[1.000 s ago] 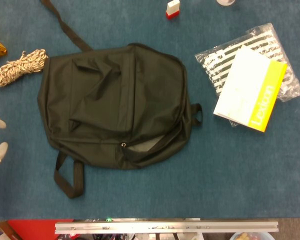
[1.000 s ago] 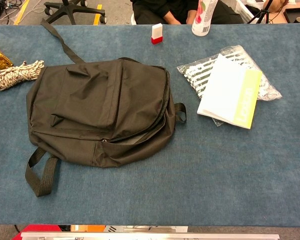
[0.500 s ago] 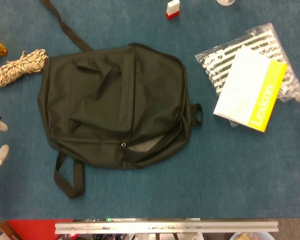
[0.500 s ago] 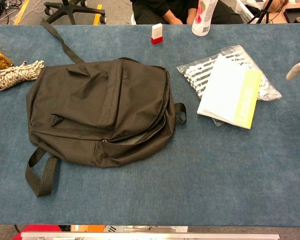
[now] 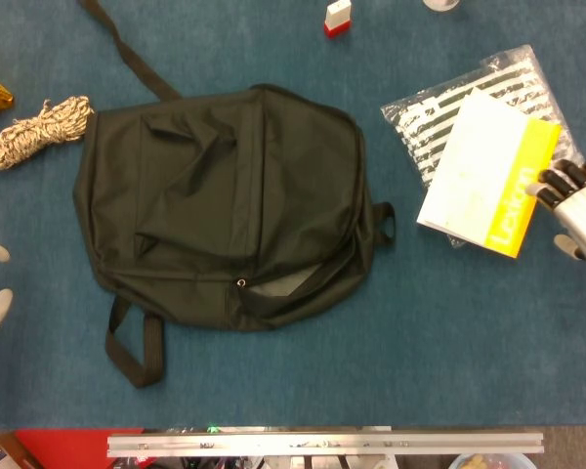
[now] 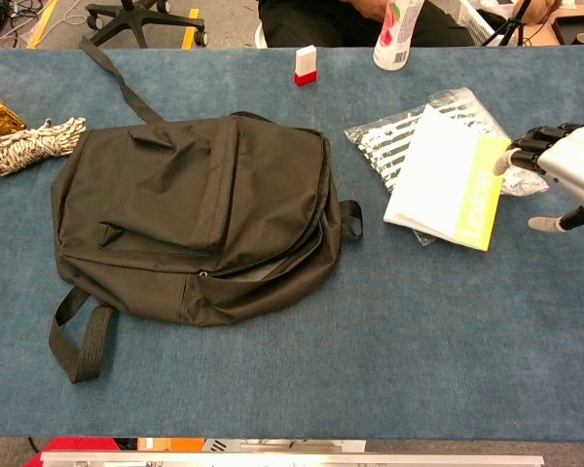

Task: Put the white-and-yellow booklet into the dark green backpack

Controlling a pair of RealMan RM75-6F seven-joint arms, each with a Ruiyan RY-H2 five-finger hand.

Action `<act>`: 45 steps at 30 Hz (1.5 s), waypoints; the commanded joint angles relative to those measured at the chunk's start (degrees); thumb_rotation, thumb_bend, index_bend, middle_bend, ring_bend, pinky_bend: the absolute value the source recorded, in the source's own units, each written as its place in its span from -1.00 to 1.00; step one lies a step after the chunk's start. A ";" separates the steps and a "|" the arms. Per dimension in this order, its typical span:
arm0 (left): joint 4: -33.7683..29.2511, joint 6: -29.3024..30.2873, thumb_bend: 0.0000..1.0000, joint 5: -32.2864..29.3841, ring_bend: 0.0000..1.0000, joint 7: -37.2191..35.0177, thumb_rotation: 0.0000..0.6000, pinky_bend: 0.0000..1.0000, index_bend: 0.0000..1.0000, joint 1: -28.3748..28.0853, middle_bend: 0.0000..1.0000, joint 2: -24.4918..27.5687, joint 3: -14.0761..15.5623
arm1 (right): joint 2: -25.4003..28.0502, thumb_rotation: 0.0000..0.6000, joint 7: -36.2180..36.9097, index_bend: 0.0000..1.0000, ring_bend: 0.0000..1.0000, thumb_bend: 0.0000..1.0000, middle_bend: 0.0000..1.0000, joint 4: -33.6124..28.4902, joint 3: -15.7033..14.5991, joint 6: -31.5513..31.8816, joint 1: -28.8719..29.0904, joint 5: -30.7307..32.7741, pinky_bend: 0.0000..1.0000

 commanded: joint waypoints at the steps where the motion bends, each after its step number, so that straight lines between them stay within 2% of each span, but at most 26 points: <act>1: 0.01 0.13 -0.56 0.11 -0.50 -0.19 1.00 -0.44 -0.11 0.03 -0.33 -0.02 -0.02 | -2.91 1.00 -0.76 -0.32 -0.49 -1.00 -0.32 3.48 -0.49 -0.41 0.97 -0.36 -0.25; 17: 0.49 0.44 -0.56 0.91 -0.50 -1.61 1.00 -0.44 -0.11 0.17 -0.33 -0.04 0.13 | -14.63 1.00 -0.16 -0.40 -0.52 -1.00 -0.34 19.13 -1.71 1.55 3.16 -0.90 -0.37; 22: 0.56 0.47 -0.56 0.58 -0.50 -2.27 1.00 -0.44 -0.11 0.30 -0.33 0.13 0.09 | -16.87 1.00 1.39 -0.40 -0.52 -0.99 -0.34 22.02 -1.89 1.71 3.90 -0.53 -0.37; 31: 0.70 0.55 -0.56 0.86 -0.50 -3.50 1.00 -0.44 -0.11 0.31 -0.33 0.47 0.10 | -17.74 1.00 3.66 -0.40 -0.52 -0.45 -0.29 22.62 -1.72 2.71 5.08 0.35 -0.37; 39: 0.62 0.26 -0.56 0.79 -0.50 -3.32 1.00 -0.44 -0.11 0.17 -0.33 0.57 0.06 | -18.28 1.00 4.24 -0.34 -0.52 -0.25 -0.27 21.86 -0.46 2.32 6.27 2.29 -0.34; 45: 0.34 0.22 -0.56 0.90 -0.50 -3.55 1.00 -0.44 -0.11 0.11 -0.33 0.83 0.05 | -19.91 1.00 4.92 -0.24 -0.47 -0.11 -0.22 22.26 0.93 2.27 7.85 3.45 -0.21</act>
